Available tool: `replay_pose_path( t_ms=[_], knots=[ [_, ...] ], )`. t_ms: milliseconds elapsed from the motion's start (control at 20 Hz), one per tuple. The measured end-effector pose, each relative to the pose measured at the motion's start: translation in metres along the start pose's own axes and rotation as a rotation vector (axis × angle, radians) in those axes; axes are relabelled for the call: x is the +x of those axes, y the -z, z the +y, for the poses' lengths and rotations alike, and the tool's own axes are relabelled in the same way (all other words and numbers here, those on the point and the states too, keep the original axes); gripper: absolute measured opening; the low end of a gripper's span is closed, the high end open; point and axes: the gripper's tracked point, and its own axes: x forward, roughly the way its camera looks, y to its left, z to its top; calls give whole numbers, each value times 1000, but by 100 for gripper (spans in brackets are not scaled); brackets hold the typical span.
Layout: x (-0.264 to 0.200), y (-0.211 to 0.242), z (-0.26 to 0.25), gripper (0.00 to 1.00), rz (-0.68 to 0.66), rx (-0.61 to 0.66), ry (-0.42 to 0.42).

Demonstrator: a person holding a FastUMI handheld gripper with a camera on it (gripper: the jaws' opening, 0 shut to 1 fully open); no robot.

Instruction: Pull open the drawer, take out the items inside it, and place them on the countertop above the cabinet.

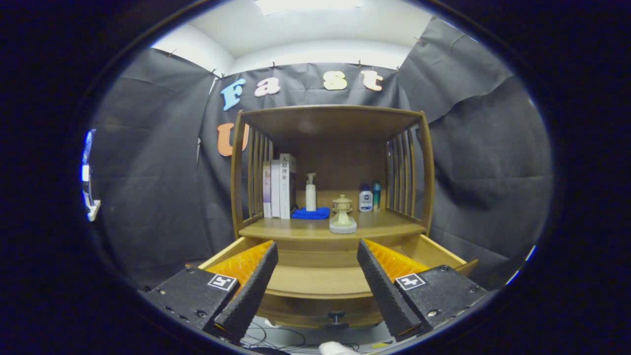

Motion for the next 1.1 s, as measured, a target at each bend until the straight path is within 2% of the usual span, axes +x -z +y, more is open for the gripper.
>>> replay_pose_path(
  t_ms=[250, 650, 1100],
  knots=[
    [-19, 55, -3, 100, 85, 11, 8],
    [-34, 117, -12, 100, 166, -16, 25],
    [0, 134, -25, 100, 206, -5, 48]
  ],
)
